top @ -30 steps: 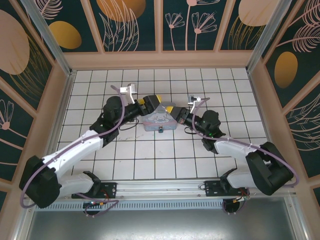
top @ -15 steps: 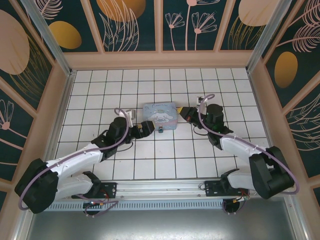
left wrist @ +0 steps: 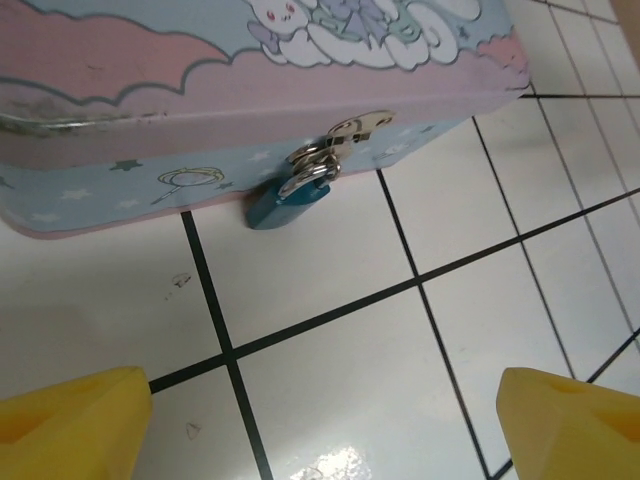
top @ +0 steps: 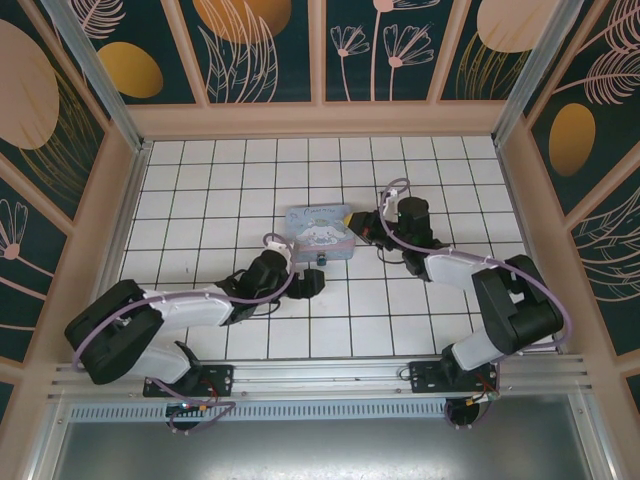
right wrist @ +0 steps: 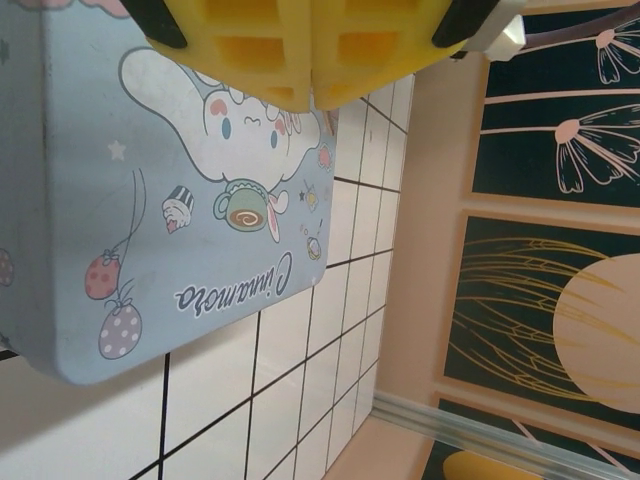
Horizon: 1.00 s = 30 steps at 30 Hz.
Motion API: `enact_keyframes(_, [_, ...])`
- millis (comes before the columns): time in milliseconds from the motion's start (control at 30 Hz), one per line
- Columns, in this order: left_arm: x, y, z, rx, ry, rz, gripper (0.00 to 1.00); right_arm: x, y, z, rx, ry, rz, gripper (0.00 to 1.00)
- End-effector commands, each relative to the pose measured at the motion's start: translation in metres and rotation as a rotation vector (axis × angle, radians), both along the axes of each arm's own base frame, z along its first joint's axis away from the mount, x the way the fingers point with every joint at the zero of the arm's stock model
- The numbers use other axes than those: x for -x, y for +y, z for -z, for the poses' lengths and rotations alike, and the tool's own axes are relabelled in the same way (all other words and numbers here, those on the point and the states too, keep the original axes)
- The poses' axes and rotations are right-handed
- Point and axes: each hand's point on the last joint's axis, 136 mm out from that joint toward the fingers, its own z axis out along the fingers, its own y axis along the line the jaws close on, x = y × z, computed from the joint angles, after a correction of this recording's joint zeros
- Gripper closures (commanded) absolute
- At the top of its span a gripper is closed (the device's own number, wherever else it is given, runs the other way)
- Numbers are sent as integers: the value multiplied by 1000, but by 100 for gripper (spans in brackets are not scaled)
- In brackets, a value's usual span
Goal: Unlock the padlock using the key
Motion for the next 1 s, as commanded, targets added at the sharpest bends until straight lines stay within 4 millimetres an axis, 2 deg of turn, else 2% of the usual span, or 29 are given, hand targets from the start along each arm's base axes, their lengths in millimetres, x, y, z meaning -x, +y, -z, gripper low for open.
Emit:
enact_keyframes(0, [-17,-18,-26,48,-123,26,11,-10,9,-21,-31,-73,-20,100])
enact_keyframes(300, [-22,-39,-9,41,-114,93,12,-18,14,-5,-28,-50,-21,100])
enact_keyframes(700, [-40,-57,-1,5,-151,117,13,-32,22,15,-37,-14,-35,100])
enact_keyframes(767, [-43,-57,12,-27,-142,112,13,-34,23,17,-40,-11,-37,100])
enact_keyframes(967, [-49,-53,22,-66,-159,90,13,-37,23,19,-42,-7,-39,100])
